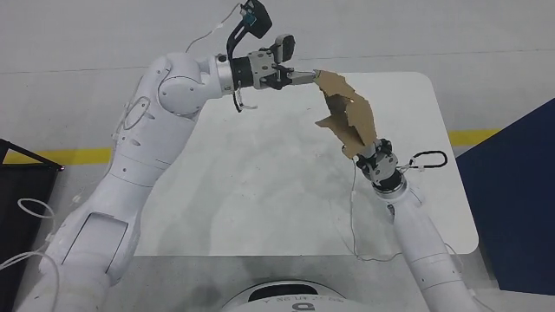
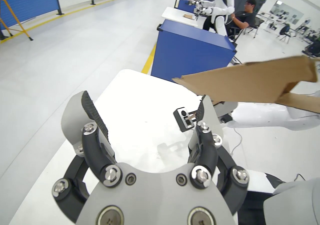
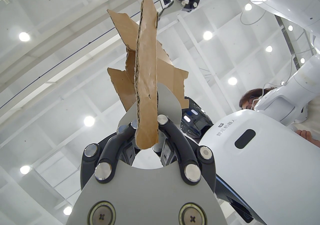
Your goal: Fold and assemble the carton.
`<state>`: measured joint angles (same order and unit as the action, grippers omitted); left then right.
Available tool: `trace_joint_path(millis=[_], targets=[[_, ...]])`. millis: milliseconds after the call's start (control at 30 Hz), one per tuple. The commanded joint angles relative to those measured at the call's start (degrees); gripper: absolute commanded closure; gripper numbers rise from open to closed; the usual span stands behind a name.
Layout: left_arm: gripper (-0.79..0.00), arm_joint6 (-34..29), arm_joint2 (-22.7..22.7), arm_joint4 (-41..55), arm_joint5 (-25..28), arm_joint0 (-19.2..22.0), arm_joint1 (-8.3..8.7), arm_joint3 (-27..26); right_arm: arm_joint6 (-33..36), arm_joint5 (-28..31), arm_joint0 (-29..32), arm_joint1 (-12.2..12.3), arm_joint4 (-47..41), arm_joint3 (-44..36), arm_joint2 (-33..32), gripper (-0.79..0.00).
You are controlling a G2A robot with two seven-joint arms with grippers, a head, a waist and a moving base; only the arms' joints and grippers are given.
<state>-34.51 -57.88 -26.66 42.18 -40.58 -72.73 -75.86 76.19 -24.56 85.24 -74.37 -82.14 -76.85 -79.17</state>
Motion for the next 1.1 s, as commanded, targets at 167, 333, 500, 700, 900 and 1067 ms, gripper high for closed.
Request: trace_joint_path(millis=[167,333,500,700,900,1067], targets=[[-0.785,4.60,3.05,-4.50,-3.74,0.43,-0.92,-1.67,-1.36,-0.44,-0.31,0.19,2.24,-0.35,0.92,0.000],[-0.785,5.67,7.58,-5.07,-3.21,2.07,-2.24,-1.93,-2.54,-0.25,-0.39,0.29,3.56,-0.19,1.64,0.000],[-0.785,3.12,10.94,-4.99,2.12,4.02,-2.95,-1.83,-3.01,-0.11,-0.46,0.36,3.33,0.13,1.77,0.000],[-0.785,-1.17,12.31,-4.04,6.52,5.90,-2.97,-1.34,-3.25,-0.22,-0.41,0.51,2.92,0.32,1.63,0.000],[-0.785,-3.22,12.87,-4.78,10.18,6.60,-2.67,-2.17,-3.63,-0.47,-0.57,0.61,2.54,0.44,1.76,0.000],[-0.785,-1.14,11.56,-5.99,9.10,6.22,-2.38,-2.38,-3.92,-1.18,-0.84,0.58,0.82,0.84,1.88,0.000]])
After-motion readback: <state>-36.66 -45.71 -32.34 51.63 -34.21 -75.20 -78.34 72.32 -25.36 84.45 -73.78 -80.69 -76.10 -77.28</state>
